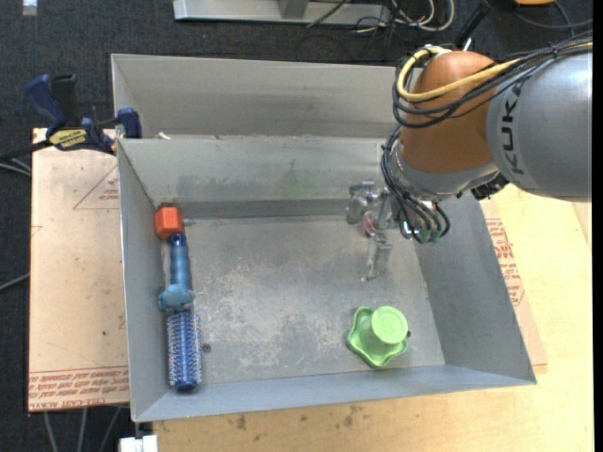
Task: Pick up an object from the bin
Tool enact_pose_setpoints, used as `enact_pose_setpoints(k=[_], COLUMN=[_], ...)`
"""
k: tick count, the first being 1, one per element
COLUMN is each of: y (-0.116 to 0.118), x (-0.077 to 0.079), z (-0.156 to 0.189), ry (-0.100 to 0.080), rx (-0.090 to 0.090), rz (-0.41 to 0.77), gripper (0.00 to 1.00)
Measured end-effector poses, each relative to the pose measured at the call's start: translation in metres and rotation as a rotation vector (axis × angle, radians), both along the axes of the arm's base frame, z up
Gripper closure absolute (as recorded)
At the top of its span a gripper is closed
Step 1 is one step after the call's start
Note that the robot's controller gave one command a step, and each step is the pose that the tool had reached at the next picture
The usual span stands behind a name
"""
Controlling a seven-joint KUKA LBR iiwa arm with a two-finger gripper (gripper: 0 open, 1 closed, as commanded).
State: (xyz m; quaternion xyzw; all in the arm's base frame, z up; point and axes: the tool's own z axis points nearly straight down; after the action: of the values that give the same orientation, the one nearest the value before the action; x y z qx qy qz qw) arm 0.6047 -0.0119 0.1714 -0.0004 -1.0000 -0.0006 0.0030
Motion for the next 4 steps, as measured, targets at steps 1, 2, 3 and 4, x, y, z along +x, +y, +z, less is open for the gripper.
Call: enact_pose_setpoints(k=[1, 2, 3, 4], y=[-0.042, -0.043, -0.043, 0.008], x=[-0.066, -0.102, -0.099, -0.068], z=[-0.065, -0.079, -0.074, 0.089], ry=[-0.003, -0.037, -0.042, -0.02], rx=[-0.001, -0.01, -0.011, -0.002], rz=[0.178, 0.541, 0.542, 0.564], gripper=[0.0, 0.0, 1.0, 1.0])
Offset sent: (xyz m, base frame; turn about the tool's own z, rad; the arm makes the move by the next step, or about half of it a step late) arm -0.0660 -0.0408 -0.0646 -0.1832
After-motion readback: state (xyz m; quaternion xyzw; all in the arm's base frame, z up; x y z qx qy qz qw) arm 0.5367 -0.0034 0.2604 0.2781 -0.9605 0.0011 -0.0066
